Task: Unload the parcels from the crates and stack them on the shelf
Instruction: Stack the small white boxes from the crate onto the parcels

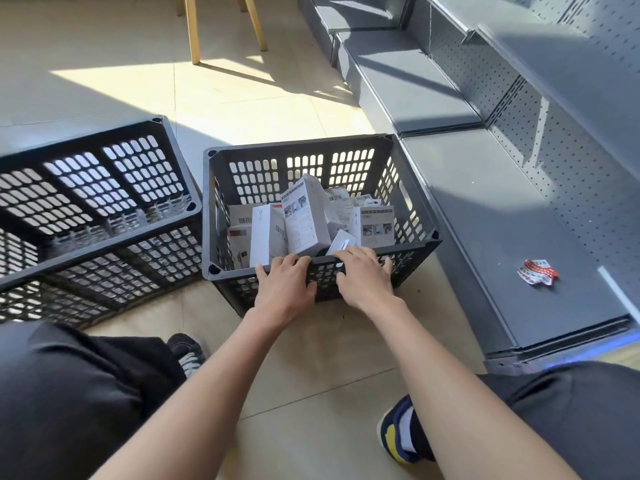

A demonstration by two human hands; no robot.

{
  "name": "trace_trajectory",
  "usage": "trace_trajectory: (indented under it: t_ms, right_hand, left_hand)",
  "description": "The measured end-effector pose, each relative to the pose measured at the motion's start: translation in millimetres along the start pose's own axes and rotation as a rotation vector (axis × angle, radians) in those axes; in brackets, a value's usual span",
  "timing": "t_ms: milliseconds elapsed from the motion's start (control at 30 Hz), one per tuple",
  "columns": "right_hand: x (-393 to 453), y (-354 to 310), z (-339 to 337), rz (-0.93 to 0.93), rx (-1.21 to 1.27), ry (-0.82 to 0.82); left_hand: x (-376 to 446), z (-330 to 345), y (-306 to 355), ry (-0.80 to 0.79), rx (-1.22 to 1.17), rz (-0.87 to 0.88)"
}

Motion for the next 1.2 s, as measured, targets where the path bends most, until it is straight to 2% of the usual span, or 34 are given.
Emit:
trace_trajectory:
  t_ms: [433,633,833,1200]
  right_hand:
    - [-55.9,-4.1,13.8,0.026,-0.008,0.002]
    - [-60.3,0.1,11.3,0.043,0.018,0.039]
    - [-45.6,6.3,17.4,0.05,0.095,0.038]
    - [14.5,-2.5,31.7,0.029,0.226,-0.051]
  left_hand:
    - [-50.7,7.4,-0.5,-0.088,0.071,-0.019]
    - [-62.0,4.4,-2.0,-0.077,0.039,-0.032]
    - [-47.4,-3.8,-7.9,-0.065,-0.064,-0.027]
    - [17.5,-7.3,-43.8,-0.08,-0.167,-0.191]
Point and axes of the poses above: each hand's wrist, its own x-axis towards the middle knuckle, its own z-axis out of the palm, y = z × x, the point moved 6 cm from there along x, towards the middle knuckle, and after that the axes turned 11 degrees about -z, right-handed, at the moved point
